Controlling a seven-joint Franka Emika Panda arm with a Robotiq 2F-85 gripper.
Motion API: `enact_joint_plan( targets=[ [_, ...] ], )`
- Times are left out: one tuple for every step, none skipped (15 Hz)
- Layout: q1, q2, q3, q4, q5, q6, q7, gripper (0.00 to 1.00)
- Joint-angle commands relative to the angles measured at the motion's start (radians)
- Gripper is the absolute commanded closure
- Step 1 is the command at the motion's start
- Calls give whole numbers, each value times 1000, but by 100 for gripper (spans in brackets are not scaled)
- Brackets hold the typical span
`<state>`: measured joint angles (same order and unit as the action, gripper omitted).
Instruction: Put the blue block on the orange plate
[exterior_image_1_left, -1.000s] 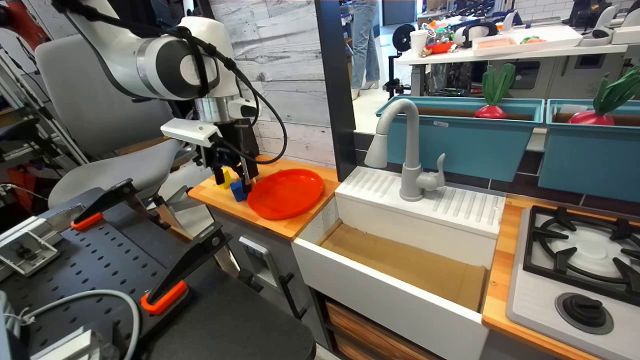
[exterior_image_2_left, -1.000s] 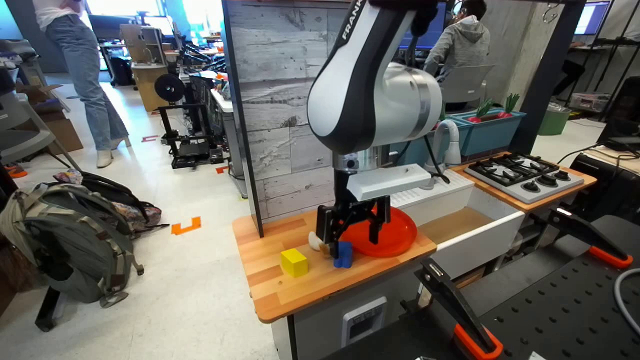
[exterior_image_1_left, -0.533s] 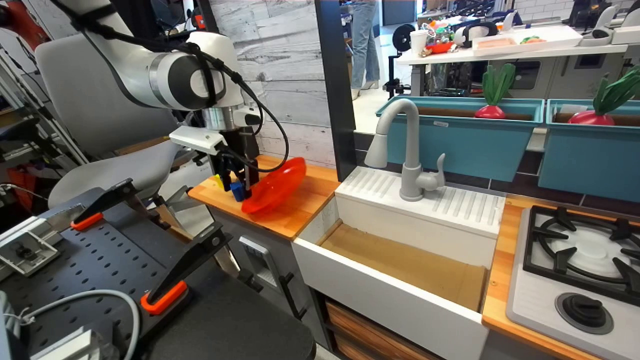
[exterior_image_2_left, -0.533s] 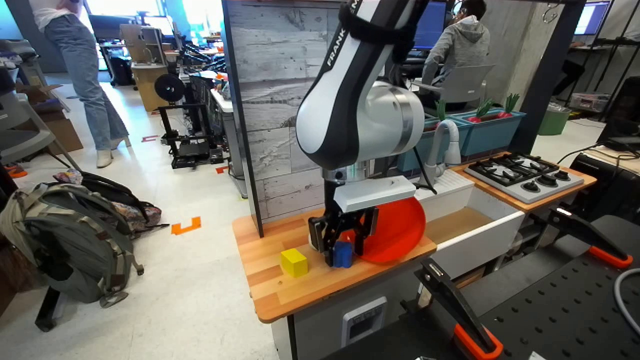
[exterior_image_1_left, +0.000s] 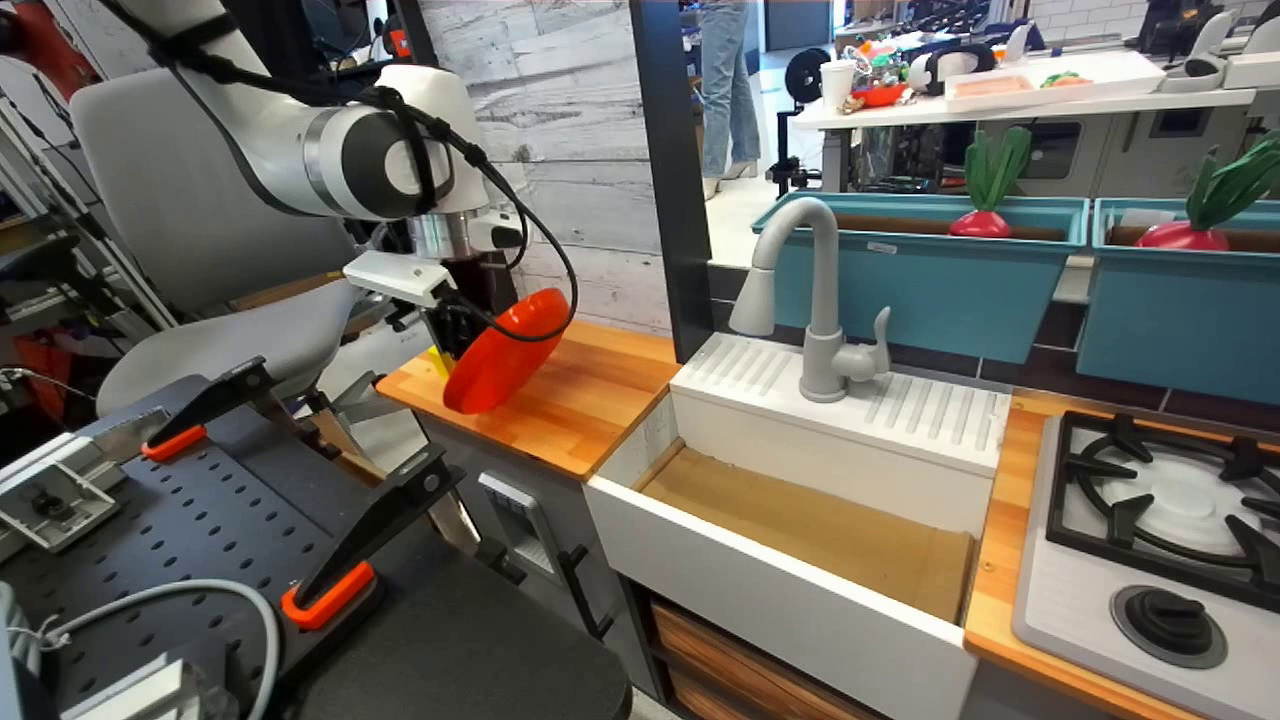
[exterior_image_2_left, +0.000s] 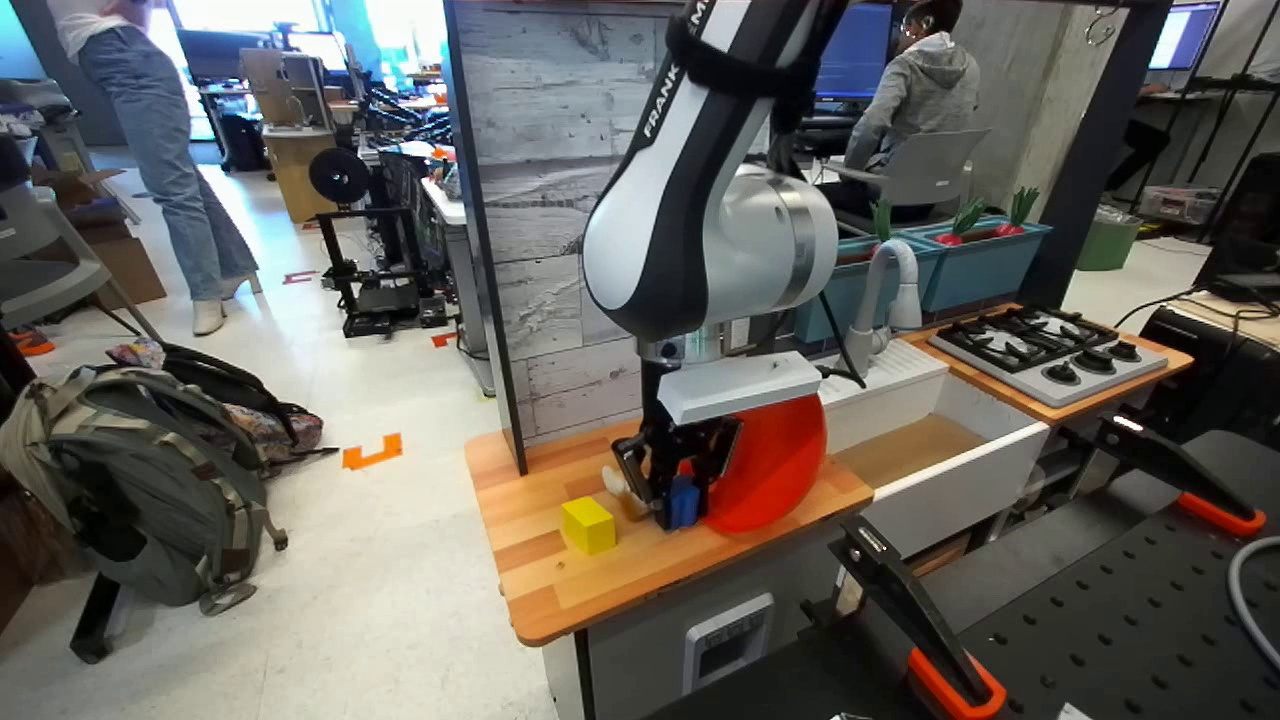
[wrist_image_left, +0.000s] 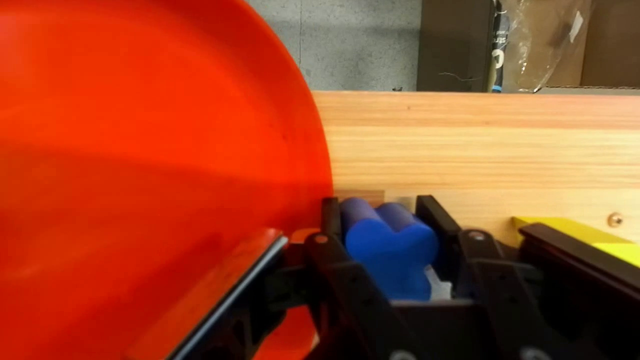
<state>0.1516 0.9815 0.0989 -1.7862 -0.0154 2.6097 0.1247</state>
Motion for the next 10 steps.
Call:
enact_joint_plan(
  targets=[
    [22, 23, -21, 36, 13, -16, 10, 83],
    [22, 22, -23, 36, 12, -18, 11, 83],
    [21, 21, -25, 36, 12, -19, 11, 83],
    [22, 17, -28, 33, 11, -18, 12, 83],
    [22, 9, -29, 26, 10, -17, 12, 83],
    [22, -9, -30, 11, 8, -19, 11, 83],
    [22, -22, -30, -1, 8, -17, 11, 83],
    [27, -42, -34, -19, 4, -11, 14, 83],
    [31, -65, -38, -38, 0, -8, 17, 83],
    [36, -80, -43, -50, -3, -4, 19, 83]
  ],
)
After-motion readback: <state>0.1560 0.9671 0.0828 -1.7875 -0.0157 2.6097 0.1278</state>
